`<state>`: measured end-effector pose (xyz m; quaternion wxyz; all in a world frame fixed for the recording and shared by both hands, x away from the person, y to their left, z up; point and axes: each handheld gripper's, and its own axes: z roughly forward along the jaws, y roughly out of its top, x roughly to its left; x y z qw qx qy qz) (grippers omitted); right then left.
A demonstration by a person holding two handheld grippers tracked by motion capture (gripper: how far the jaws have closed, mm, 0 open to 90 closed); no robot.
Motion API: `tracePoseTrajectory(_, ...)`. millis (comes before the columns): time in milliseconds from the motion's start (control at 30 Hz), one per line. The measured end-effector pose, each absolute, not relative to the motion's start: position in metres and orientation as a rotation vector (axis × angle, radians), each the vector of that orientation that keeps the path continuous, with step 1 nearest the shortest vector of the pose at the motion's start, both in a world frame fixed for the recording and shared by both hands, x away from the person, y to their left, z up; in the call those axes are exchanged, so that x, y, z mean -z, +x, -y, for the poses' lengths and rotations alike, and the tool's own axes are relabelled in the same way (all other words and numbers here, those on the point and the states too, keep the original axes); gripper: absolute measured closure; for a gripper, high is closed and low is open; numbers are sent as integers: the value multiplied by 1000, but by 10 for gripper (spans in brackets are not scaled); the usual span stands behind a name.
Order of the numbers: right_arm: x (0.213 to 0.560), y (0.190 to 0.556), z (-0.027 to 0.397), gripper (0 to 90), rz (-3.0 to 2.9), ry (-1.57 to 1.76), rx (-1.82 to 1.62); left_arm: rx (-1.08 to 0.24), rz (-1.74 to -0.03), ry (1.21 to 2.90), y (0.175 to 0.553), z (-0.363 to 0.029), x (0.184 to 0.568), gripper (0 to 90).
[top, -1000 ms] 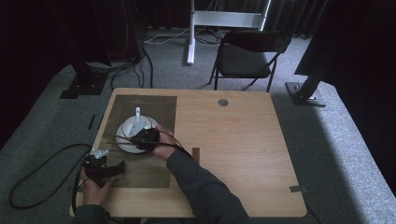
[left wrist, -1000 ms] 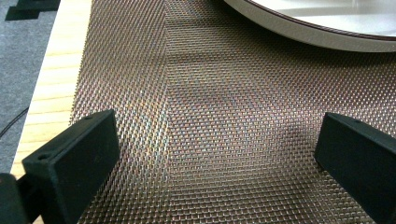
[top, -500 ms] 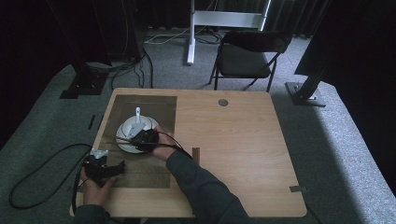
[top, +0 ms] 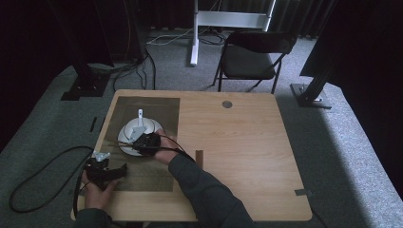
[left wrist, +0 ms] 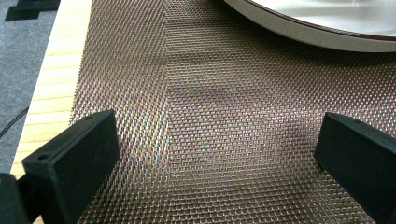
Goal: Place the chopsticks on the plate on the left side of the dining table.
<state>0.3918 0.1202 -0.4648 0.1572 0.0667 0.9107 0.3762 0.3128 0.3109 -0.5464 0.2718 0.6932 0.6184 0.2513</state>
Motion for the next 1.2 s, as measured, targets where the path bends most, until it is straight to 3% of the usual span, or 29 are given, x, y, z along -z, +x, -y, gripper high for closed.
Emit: tracePoseTrajectory(1200,474,395,-130,842,-2632,145,-1031,-676,-1665,1866,313,-311,546,2)
